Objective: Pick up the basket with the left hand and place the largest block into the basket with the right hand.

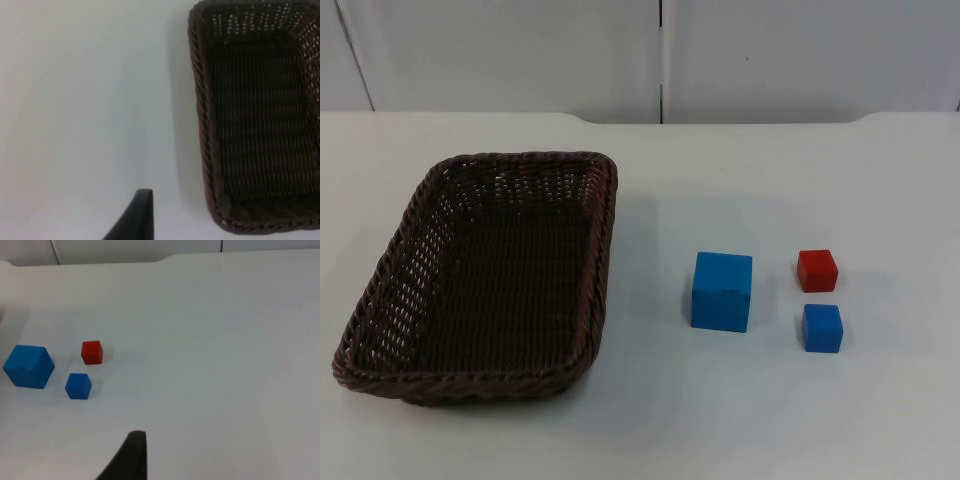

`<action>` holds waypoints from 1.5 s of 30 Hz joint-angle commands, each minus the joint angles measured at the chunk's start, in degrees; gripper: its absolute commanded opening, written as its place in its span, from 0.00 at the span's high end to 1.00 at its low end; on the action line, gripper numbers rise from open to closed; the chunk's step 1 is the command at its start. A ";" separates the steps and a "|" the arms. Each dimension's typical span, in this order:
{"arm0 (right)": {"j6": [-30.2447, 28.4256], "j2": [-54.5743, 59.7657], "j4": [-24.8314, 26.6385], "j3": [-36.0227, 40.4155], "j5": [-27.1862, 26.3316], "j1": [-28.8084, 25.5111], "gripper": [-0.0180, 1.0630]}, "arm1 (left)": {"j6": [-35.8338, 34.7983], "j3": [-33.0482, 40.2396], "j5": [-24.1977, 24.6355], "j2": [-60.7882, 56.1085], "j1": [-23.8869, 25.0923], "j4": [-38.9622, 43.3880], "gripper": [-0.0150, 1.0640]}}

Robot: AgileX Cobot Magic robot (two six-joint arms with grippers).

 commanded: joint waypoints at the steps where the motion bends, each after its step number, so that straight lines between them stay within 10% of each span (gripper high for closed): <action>1: -0.61 -0.02 0.09 0.17 -0.63 -0.29 0.01 | 1.62 -0.77 -1.57 1.73 0.02 -2.36 0.01; 45: -0.61 -0.02 0.09 0.17 -0.63 -0.29 0.01 | 20.50 -18.80 -5.64 53.86 0.02 -17.10 0.01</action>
